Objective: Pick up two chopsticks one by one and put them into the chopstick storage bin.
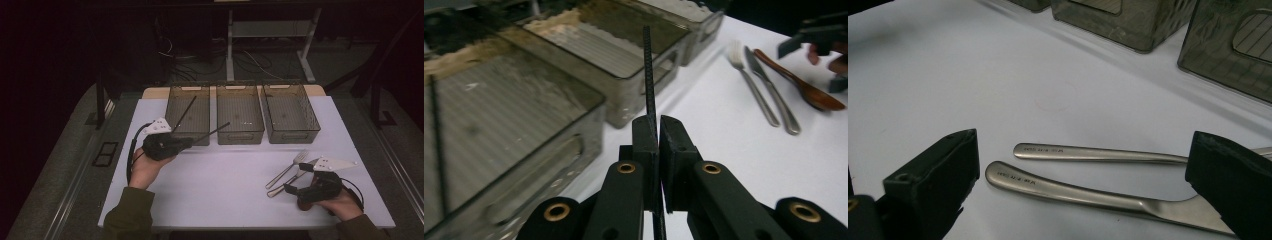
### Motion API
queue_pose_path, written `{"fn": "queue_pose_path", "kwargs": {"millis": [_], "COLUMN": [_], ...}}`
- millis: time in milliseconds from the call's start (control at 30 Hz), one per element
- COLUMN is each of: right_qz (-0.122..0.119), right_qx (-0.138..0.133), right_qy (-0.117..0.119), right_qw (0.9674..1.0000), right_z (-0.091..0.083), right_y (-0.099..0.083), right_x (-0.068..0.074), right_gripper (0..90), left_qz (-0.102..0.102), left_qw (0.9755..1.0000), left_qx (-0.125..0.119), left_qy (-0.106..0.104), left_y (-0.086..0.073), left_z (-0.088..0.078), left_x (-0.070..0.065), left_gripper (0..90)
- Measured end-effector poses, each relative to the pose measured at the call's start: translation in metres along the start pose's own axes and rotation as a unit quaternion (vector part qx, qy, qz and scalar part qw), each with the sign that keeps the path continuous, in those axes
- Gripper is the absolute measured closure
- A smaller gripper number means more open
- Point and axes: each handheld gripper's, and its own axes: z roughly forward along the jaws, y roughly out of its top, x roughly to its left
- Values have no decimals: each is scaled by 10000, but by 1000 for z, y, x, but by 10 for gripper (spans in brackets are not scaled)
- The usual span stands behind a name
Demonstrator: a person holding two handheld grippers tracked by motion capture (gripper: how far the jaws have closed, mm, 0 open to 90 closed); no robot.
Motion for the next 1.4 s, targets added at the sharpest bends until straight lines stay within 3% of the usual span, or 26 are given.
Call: {"fn": "queue_pose_path", "kwargs": {"millis": [200,367,600,767,1000,1333,1400], "right_qz": [42,60,65,64,72,93,86], "right_qx": [9,20,6,-2,-7,-13,-21], "right_qy": [1,-16,-19,-19,-17,5,16], "right_qw": [10000,10000,10000,10000,10000,10000,10000], "right_z": [0,0,0,0,-1,-1,-1], "right_y": [0,0,0,0,0,0,0], "right_x": [0,0,-1,-1,-1,-2,-2], "right_gripper": [12,12,12,12,12,12,12], "left_qz": [-201,-392,-622,-669,-850,-1054,-1083], "left_qw": [9988,9969,9921,9894,9840,9749,9722], "left_qx": [-79,-152,-69,34,191,705,814], "left_qy": [443,670,1085,1287,1555,1830,1911], "left_y": [4,7,18,31,43,49,49], "left_z": [-8,-8,-3,5,18,54,61], "left_x": [16,32,52,64,80,95,97], "left_gripper": [859,859,859,859,859,858,858]}}
